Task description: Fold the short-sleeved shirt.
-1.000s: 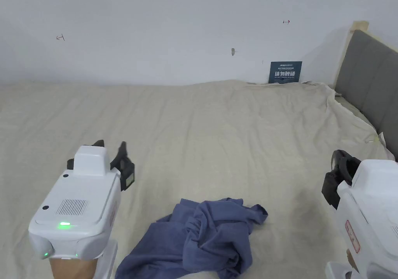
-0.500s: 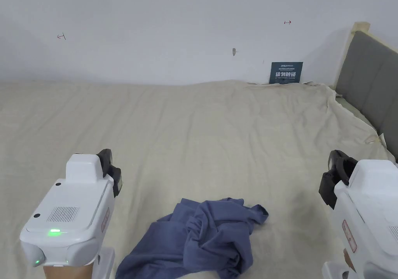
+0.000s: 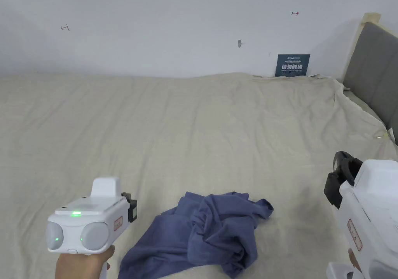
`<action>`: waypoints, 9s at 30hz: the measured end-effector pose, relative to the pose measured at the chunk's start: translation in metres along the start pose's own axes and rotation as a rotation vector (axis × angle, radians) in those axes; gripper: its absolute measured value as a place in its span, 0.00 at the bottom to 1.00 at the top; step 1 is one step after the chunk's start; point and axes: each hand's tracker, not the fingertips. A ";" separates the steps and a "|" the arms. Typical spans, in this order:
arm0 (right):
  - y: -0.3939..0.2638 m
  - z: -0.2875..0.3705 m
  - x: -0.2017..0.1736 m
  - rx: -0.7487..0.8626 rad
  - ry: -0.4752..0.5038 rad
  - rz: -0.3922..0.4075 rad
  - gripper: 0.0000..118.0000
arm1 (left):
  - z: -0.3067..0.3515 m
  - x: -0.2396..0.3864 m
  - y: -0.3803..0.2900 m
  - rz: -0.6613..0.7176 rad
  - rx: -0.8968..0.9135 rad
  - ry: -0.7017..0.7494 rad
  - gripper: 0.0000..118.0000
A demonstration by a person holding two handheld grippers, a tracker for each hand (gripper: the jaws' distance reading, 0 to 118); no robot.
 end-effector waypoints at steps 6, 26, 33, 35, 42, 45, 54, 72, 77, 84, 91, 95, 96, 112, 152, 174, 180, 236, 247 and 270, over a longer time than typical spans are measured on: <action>-0.008 -0.003 -0.003 -0.027 0.005 0.001 0.00 | -0.025 -0.004 -0.039 0.078 -0.198 -0.027 0.13; -0.038 -0.024 0.004 -0.100 0.026 -0.004 0.00 | -0.059 0.010 -0.099 0.036 -0.412 0.021 0.50; -0.042 -0.030 0.006 -0.115 0.022 0.000 0.00 | -0.055 0.010 -0.098 -0.046 -0.363 -0.003 0.01; -0.043 -0.034 0.006 -0.127 0.024 -0.009 0.00 | -0.048 0.006 -0.098 -0.030 -0.322 -0.017 0.00; -0.056 -0.093 0.006 -0.337 0.111 -0.115 0.04 | -0.025 -0.011 -0.072 0.045 -0.191 -0.096 0.00; -0.068 -0.125 0.000 -0.447 0.150 -0.124 0.17 | -0.023 -0.016 -0.065 0.051 -0.168 -0.112 0.00; -0.123 -0.211 -0.027 -0.732 0.187 -0.140 0.78 | -0.026 -0.018 -0.057 0.063 -0.160 -0.134 0.00; -0.146 -0.214 -0.042 -0.843 0.229 -0.182 0.05 | -0.021 -0.023 -0.061 0.092 -0.153 -0.154 0.00; -0.097 -0.183 -0.027 -0.681 0.238 -0.170 0.05 | -0.005 -0.025 -0.049 0.149 -0.102 -0.192 0.00; -0.023 -0.161 0.007 -0.496 0.248 -0.159 0.05 | 0.013 -0.043 -0.004 0.202 -0.009 -0.212 0.00; 0.040 -0.153 0.032 -0.372 0.214 -0.131 0.05 | 0.023 -0.077 0.069 0.181 0.108 -0.147 0.00; 0.068 -0.170 0.055 -0.321 0.173 -0.117 0.05 | 0.023 -0.100 0.117 0.182 0.165 -0.091 0.00; 0.076 -0.173 0.060 -0.308 0.166 -0.115 0.05 | 0.022 -0.106 0.130 0.177 0.180 -0.075 0.00; 0.181 -0.235 0.056 -0.144 0.071 -0.082 0.05 | 0.010 -0.125 0.309 0.124 0.322 0.054 0.00; -0.070 -0.201 0.025 -0.443 0.094 -0.097 0.05 | -0.105 -0.125 0.058 0.062 -0.057 0.125 0.00; -0.157 -0.011 0.042 -0.573 0.070 -0.146 0.05 | 0.015 -0.156 -0.117 0.072 -0.189 0.152 0.00; -0.188 -0.019 0.040 -0.681 0.023 -0.127 0.05 | 0.004 -0.144 -0.124 0.085 -0.250 0.179 0.00; -0.014 -0.055 0.004 -0.118 -0.004 0.046 0.00 | -0.036 -0.032 0.080 -0.064 0.203 0.014 0.00; -0.026 -0.129 -0.010 -0.192 -0.032 0.051 0.00 | -0.206 -0.047 0.171 -0.004 -0.094 -0.065 0.21; -0.082 -0.201 0.008 -0.357 -0.044 0.031 0.00 | -0.346 -0.027 0.165 -0.095 -0.330 0.038 0.01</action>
